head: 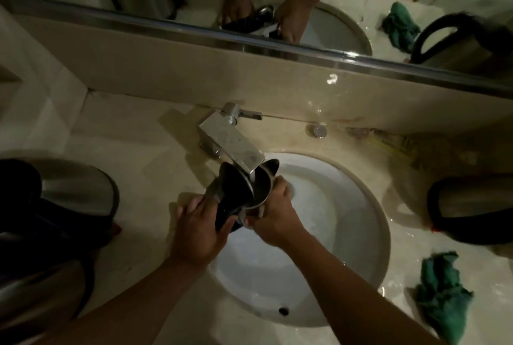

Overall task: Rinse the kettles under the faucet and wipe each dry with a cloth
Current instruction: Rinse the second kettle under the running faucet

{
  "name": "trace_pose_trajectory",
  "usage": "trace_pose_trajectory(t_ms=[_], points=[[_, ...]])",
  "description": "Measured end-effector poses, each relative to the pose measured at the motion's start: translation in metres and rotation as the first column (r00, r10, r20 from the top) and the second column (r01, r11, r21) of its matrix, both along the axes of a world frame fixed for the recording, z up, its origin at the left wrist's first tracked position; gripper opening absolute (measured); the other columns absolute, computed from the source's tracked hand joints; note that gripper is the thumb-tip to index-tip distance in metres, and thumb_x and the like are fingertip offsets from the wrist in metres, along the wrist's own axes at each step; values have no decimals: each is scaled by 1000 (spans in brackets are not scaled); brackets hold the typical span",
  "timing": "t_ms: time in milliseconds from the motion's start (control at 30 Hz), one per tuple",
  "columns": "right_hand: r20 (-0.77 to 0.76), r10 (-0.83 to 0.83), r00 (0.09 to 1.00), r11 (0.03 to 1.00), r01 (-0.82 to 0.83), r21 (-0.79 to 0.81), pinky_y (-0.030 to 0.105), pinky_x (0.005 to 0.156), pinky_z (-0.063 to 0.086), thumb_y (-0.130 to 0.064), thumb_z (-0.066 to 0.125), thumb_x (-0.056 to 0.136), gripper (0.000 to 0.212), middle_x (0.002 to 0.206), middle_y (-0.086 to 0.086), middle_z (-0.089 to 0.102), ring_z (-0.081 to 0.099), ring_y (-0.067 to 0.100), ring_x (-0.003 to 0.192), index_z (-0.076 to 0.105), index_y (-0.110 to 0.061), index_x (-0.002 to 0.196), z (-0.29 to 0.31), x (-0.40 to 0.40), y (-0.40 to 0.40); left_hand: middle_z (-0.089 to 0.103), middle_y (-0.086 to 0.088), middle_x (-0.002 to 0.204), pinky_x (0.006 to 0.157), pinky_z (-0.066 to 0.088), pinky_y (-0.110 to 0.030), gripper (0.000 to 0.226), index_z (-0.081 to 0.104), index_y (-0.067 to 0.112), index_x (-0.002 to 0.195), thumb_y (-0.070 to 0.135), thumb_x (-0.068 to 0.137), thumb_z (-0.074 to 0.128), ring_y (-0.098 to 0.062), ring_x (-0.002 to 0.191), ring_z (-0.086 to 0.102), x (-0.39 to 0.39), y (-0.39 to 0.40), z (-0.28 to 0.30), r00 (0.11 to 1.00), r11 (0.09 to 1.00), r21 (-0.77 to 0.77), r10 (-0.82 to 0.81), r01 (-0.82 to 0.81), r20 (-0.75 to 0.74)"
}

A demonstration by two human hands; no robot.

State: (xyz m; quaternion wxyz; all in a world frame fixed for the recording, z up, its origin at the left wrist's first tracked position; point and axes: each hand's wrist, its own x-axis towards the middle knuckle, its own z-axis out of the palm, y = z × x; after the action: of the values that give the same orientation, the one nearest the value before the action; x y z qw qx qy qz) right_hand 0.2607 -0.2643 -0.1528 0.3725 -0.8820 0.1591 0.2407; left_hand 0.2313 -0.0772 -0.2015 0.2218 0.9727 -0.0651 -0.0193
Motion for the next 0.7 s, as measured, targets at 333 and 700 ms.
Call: trace_pose_trajectory(t_ms=[333,700], points=[[8,-13,1000,1000,13,10,44,110,51,-27,91,69,111,159,7,20,42,32,142,15,-33,149,-2,-1,1,71,-13,99,82,41,-43,47,64,12,102,54,85,55,-32,104,59,1,-3,0,999,1000,4,24,-24,35],[-19,-23,1000,999,24,31,45,109,52,-24,93,67,113,160,7,20,43,34,141,17,-33,150,-4,1,-1,69,-14,91,78,38,-41,42,59,12,87,54,87,54,-32,97,62,2,-3,6,1000,1000,5,3,-3,-18]])
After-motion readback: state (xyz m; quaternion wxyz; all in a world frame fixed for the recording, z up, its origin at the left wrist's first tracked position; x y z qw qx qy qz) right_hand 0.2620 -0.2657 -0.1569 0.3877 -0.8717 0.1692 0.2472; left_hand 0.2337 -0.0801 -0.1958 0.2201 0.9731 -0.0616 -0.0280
